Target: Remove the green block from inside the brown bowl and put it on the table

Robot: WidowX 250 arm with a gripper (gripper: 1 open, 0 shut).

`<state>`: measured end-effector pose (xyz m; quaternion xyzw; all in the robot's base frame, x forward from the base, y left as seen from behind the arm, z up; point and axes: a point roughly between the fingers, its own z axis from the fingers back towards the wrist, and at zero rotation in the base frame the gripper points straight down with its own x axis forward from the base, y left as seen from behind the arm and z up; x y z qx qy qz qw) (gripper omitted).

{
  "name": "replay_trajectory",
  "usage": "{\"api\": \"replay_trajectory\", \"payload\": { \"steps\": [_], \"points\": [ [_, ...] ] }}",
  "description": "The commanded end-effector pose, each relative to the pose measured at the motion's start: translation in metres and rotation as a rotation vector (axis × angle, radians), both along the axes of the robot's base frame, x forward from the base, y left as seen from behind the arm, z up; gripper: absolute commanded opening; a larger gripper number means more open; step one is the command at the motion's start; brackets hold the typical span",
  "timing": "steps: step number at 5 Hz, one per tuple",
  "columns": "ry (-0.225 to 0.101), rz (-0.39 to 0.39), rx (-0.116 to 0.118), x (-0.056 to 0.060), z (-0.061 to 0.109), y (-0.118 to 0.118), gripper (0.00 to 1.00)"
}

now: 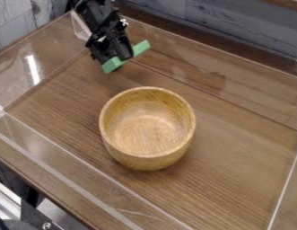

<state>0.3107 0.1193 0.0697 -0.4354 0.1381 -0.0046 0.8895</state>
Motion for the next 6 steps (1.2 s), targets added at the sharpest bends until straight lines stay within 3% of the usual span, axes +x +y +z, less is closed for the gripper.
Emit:
{"api": "replay_trajectory", "payload": {
  "steps": [1,6],
  "points": [
    [-0.045,0.012,0.016,0.0040,0.0181,0.0080,0.00],
    [0.022,0.020,-0.024,0.0009,0.0170,0.0076,0.00]
  ]
}}
